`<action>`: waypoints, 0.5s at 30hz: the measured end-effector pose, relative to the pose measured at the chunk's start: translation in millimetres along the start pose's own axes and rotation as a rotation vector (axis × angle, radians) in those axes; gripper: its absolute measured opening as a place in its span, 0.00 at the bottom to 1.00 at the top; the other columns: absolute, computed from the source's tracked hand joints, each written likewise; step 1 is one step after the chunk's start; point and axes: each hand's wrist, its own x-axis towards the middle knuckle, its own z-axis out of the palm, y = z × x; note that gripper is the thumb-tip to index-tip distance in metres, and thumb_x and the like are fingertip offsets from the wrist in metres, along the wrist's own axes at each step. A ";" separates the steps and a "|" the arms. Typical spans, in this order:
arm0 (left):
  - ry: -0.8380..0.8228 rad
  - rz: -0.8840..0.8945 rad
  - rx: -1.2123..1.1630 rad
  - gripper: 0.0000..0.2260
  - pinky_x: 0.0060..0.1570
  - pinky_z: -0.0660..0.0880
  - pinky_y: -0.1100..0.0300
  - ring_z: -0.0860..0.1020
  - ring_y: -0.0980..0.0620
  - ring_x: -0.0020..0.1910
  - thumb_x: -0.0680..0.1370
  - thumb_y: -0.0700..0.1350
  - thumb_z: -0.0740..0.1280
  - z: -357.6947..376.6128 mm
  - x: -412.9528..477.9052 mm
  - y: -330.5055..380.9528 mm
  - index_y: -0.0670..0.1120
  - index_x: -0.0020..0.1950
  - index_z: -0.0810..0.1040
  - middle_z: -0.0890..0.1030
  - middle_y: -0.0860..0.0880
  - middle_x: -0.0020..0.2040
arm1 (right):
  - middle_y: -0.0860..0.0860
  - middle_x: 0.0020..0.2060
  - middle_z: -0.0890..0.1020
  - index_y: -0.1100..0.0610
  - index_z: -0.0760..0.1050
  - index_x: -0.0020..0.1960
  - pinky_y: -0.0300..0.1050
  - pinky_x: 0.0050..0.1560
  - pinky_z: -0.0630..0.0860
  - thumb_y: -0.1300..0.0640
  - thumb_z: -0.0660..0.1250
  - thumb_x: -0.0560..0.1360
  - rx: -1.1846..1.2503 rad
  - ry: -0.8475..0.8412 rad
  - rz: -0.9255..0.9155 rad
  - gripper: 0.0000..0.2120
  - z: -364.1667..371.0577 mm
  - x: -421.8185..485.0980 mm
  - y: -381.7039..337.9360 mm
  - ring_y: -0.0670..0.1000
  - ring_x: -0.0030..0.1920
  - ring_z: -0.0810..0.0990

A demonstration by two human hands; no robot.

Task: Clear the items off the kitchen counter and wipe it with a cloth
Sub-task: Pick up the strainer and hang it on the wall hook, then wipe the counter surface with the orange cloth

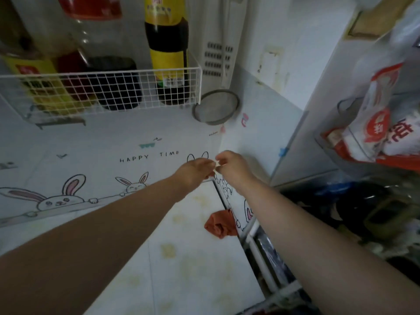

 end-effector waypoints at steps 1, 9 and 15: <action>0.000 -0.041 -0.002 0.12 0.45 0.70 0.61 0.77 0.49 0.54 0.79 0.49 0.63 4.0 0.9 -18.9 0.47 0.61 0.77 0.81 0.47 0.54 | 0.56 0.55 0.80 0.58 0.77 0.58 0.44 0.54 0.75 0.67 0.66 0.73 -0.049 -0.031 0.018 0.14 8.3 -3.0 16.8 0.54 0.54 0.78; -0.078 -0.171 0.438 0.08 0.52 0.72 0.63 0.78 0.52 0.55 0.76 0.43 0.67 43.4 11.3 -148.2 0.50 0.54 0.80 0.81 0.50 0.57 | 0.60 0.54 0.78 0.72 0.69 0.63 0.25 0.33 0.71 0.69 0.54 0.79 -0.122 -0.235 0.303 0.15 59.1 -35.1 112.5 0.38 0.35 0.79; -0.166 -0.085 0.771 0.15 0.63 0.64 0.54 0.66 0.50 0.66 0.80 0.48 0.58 91.3 33.9 -204.8 0.56 0.67 0.69 0.71 0.55 0.69 | 0.58 0.39 0.75 0.66 0.76 0.49 0.37 0.41 0.73 0.62 0.52 0.81 0.218 -0.152 0.520 0.15 95.2 -33.3 160.8 0.46 0.39 0.80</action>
